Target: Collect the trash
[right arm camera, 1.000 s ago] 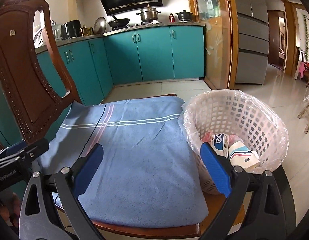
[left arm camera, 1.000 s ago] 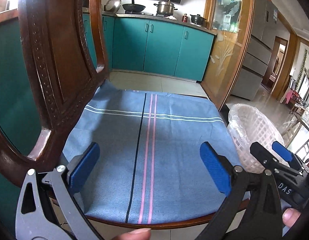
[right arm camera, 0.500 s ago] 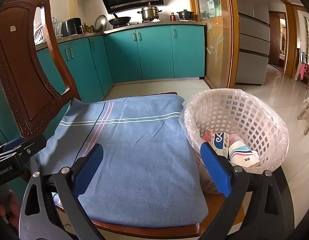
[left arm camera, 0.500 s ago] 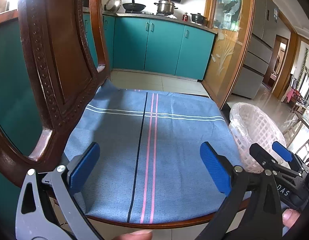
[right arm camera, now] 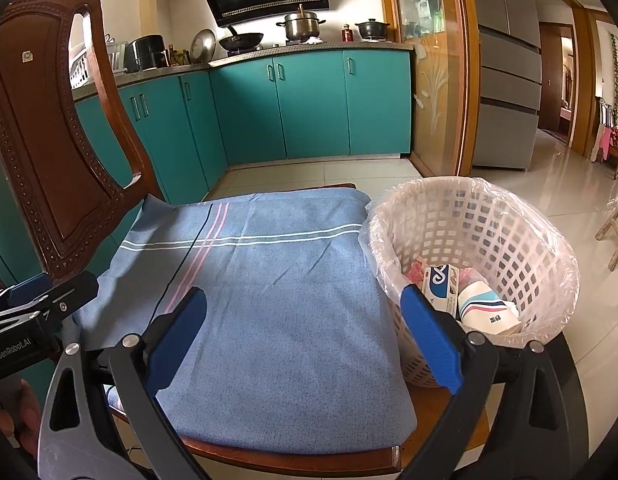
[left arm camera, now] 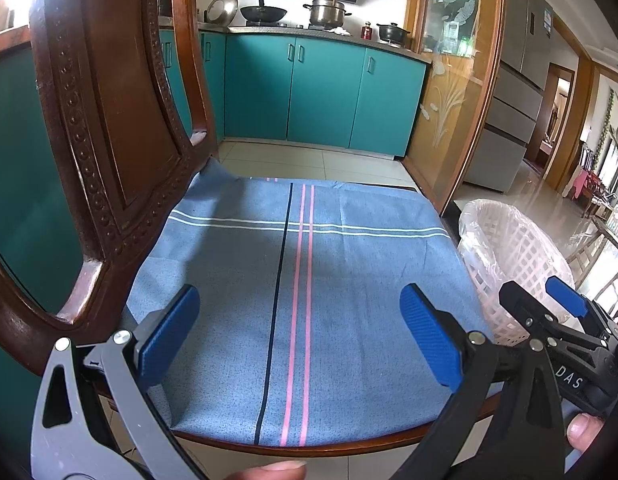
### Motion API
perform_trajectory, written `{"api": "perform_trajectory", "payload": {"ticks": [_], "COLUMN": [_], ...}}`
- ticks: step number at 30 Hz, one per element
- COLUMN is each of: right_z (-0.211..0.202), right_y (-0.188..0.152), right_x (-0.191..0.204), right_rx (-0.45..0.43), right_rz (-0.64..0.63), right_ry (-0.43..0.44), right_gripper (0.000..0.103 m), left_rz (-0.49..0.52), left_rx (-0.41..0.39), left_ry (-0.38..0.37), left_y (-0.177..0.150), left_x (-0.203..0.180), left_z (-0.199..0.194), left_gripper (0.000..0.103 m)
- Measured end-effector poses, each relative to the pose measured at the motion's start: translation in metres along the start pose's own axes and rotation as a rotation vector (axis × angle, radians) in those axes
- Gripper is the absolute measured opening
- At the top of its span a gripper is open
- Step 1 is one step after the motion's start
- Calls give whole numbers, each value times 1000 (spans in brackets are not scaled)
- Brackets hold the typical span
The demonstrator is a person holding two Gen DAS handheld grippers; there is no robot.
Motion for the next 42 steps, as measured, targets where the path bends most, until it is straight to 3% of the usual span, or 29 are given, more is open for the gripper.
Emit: {"api": "perform_trajectory", "payload": {"ticks": [42], "right_z": [-1], "right_y": [-3], "right_x": [2], "right_rx": [5], "right_rz": [-11], "right_ry": [5], "right_gripper": [95], "left_rz": [22], "left_rx": [9], "left_ry": [2], "left_y": [-5], "left_x": [-2], "left_z": [3], "left_gripper": [100]}}
Point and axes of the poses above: each gripper's, at about its wrist camera, not at the fingertips, and z roughly the way its jaws point, x to its left, y to its top, the point moved 4 cm from there along z, roughly the way its jaws point, and after that the axes turned 1 degree about y, right-handed, at the moved point
